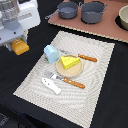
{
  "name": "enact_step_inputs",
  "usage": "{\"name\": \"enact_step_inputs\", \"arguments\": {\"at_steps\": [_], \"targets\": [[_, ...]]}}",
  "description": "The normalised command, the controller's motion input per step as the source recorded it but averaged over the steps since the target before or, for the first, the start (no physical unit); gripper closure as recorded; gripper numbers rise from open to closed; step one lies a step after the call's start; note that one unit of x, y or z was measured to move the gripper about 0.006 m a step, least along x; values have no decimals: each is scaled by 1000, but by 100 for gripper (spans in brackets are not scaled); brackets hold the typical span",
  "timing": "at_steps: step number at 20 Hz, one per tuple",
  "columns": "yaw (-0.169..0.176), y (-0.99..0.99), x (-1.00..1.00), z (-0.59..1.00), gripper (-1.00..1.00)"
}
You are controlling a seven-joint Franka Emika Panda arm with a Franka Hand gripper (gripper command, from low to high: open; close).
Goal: Interact with the objects in diverse but meaningful ways.
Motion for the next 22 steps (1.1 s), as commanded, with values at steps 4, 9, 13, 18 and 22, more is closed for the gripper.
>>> {"name": "enact_step_inputs", "arguments": {"at_steps": [4, 9, 13, 18, 22], "targets": [[88, -718, 11, -411, 100], [56, -375, -170, -460, 100], [51, -171, 92, -279, 100], [27, -70, 300, -169, 100], [1, -72, 362, -179, 100]]}}
